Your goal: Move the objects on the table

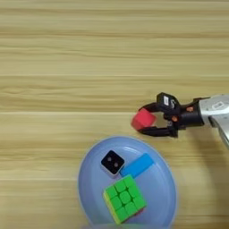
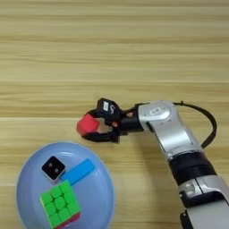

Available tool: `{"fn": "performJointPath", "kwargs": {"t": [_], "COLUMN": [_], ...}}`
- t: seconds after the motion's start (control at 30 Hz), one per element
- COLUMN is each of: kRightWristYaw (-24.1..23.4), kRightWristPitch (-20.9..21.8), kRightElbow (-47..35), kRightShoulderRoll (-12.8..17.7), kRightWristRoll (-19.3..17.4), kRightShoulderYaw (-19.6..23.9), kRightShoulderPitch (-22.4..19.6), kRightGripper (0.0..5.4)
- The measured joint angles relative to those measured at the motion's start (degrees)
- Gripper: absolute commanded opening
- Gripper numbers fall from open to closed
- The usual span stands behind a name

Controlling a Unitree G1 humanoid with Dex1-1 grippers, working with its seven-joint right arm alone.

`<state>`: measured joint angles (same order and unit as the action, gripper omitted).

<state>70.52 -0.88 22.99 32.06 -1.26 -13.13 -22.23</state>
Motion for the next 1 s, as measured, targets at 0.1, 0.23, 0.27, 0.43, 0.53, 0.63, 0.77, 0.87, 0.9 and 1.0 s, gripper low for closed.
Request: {"fn": "performJointPath", "kwargs": {"t": [0.1, 0.23, 0.27, 0.43, 0.53, 0.63, 0.77, 0.87, 0.9, 1.0], "kRightWristYaw": [-0.19, -0.21, -0.20, -0.05, -0.02, 0.00, 0.04, 0.85, 1.29, 2.71], "kRightWristPitch": [0.99, 2.29, 2.61, 1.69, 1.17, 0.04, -1.97, -3.42, -3.67, -3.88], "kRightElbow": [2.29, 4.32, 4.43, 4.31, 3.48, 2.03, -0.92, -5.37, -6.78, -10.80], "kRightShoulderRoll": [-0.72, -1.14, -1.15, -1.33, -1.54, -1.61, -2.03, -2.59, -2.64, -2.60], "kRightWristRoll": [0.31, 0.50, 0.51, 0.78, 0.00, -0.76, -3.52, -7.15, -8.11, -10.62], "kRightShoulderYaw": [-0.02, -0.02, -0.02, 0.04, 0.52, 1.63, 3.63, 5.41, 5.84, 6.83], "kRightShoulderPitch": [-1.15, -2.15, -2.15, -2.01, -2.02, -2.06, -2.13, -2.09, -1.99, -1.56], "kRightGripper": [3.13, 3.49, 3.55, 3.94, 4.21, 4.51, 4.94, 5.31, 5.37, 5.37]}}
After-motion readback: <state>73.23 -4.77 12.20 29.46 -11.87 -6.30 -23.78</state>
